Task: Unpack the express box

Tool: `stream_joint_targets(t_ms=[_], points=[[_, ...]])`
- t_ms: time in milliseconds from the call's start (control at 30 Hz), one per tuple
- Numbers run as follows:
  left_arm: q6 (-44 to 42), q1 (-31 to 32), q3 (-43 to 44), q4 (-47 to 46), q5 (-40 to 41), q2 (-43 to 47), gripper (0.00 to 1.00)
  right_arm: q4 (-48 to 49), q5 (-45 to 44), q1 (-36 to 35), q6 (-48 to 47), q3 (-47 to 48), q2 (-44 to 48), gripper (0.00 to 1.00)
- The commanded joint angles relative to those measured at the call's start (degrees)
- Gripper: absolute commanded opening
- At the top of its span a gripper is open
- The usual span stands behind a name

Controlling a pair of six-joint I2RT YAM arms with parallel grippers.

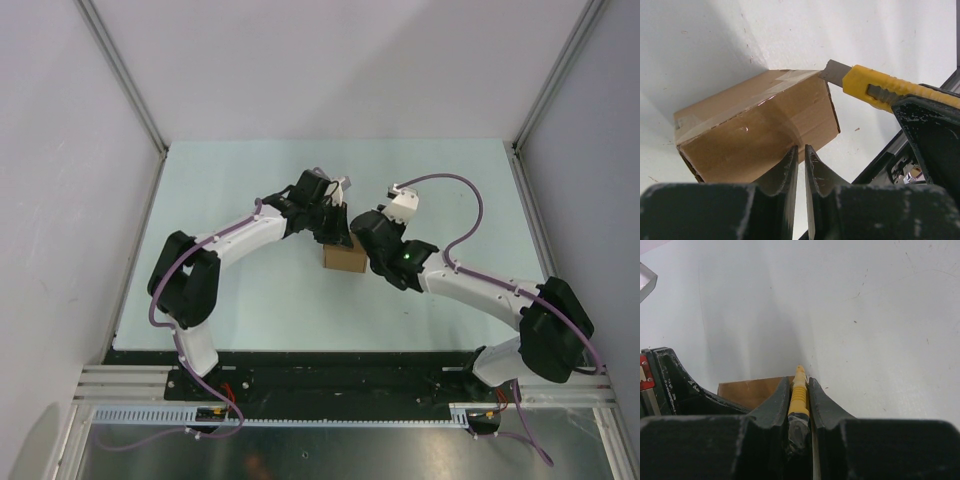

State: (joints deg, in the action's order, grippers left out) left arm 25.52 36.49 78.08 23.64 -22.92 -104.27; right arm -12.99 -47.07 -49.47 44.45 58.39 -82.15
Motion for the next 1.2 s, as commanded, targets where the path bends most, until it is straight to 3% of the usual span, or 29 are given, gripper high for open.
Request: stream_joint_targets(t_ms=[0,1167], points=[[-0.8,0.8,-2.2,4.1,2.5,-4.4,0.17,-1.2,-3.2,-0.5,0.1,1.2,2.1,0.0],[-1.0,0.8,-2.5,4.3,2.6,-4.3,0.17,-1.9,-2.4,-1.2,0.9,1.1,1.4,0.0]])
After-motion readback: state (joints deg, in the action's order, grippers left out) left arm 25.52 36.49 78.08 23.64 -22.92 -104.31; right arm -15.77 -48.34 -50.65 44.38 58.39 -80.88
